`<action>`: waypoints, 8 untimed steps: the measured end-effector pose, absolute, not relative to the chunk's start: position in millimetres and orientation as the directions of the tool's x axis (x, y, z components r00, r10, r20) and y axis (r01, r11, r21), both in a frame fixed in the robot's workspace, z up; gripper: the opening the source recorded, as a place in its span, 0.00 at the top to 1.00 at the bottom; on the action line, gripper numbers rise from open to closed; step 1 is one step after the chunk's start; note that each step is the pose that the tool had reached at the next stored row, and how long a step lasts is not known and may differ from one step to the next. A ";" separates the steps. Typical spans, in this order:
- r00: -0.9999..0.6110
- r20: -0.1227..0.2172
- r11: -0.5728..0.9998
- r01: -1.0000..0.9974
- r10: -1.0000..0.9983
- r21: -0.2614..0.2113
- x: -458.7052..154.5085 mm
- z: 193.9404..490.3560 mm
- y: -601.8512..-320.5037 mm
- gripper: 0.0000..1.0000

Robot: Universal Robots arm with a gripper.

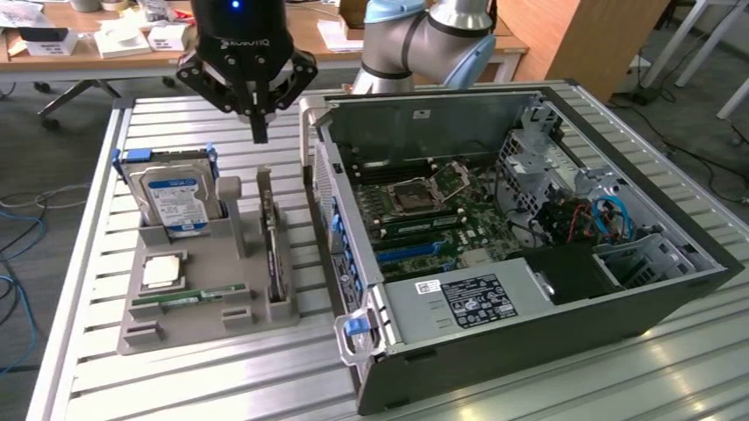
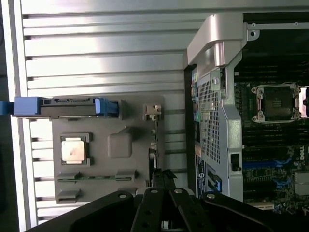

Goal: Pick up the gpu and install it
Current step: 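Reach for the gpu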

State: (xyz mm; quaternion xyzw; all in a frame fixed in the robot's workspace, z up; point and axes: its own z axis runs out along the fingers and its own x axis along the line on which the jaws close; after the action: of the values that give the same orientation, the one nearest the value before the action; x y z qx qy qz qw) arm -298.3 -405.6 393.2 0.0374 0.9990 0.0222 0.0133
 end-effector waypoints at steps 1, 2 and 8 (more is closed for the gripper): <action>-0.997 -0.025 0.996 0.074 0.075 0.045 -298.4 393.3 -407.0 0.89; -0.997 -0.025 0.996 0.074 0.075 0.045 -298.4 393.2 -408.2 0.89; -0.997 -0.025 0.996 0.074 0.075 0.045 -298.6 393.3 -414.6 0.89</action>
State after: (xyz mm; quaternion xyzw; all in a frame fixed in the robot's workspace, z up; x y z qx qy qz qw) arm -298.6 -414.6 393.3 0.0374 0.9990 0.0221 0.0132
